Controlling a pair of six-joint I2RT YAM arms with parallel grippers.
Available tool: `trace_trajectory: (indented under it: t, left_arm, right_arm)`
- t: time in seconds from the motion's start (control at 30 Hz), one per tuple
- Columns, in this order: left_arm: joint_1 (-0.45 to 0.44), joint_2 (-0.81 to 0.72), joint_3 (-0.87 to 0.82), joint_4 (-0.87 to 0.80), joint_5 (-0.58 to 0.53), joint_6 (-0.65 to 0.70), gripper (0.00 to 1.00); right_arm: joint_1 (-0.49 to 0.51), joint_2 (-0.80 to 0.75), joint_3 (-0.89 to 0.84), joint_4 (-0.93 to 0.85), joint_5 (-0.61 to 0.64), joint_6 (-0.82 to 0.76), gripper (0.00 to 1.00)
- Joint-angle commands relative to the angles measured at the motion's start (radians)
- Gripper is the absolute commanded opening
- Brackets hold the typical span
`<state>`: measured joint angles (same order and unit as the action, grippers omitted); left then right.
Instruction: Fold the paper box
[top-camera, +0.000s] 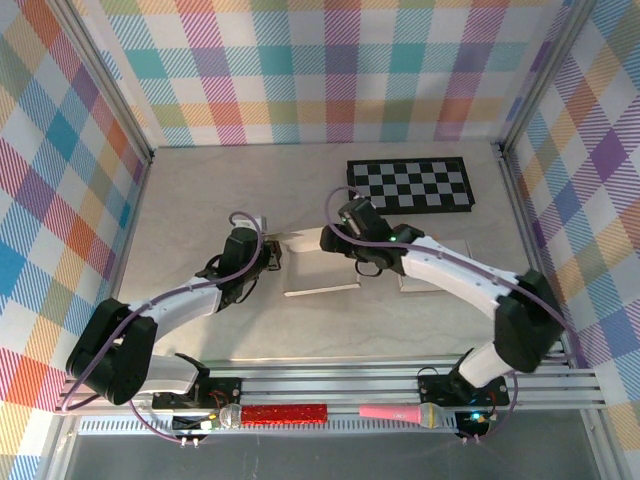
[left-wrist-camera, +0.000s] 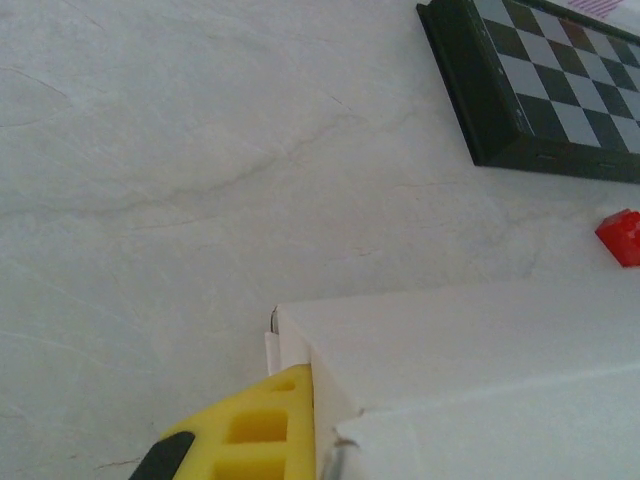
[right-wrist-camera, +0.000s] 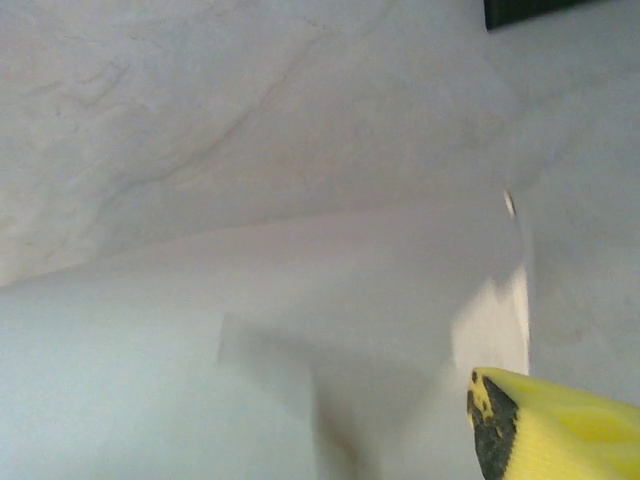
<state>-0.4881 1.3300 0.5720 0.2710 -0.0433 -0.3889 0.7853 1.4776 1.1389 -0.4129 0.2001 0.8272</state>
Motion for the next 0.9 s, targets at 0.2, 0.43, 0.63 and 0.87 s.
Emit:
trace_trajectory:
  t: [0.2,0.43,0.63,0.87]
  left_arm:
    - [-0.039,0.016,0.033,-0.019,-0.012,0.022,0.00]
    - [-0.070,0.031,0.076,-0.066,-0.058,0.060,0.00]
    - [-0.084,0.049,0.088,-0.076,-0.084,0.066,0.00]
    - [-0.092,0.057,0.096,-0.073,-0.084,0.071,0.00]
  right_arm:
    - [-0.006,-0.132,0.012,-0.161,-0.098,0.325,0.77]
    - [-0.054,-0.099,0.210,-0.328,-0.016,0.225,0.76]
    - [-0.270,-0.106,0.215,-0.352,-0.150,0.213,0.77]
    - [-0.433,0.164,0.328,-0.464,-0.605,0.112,0.69]
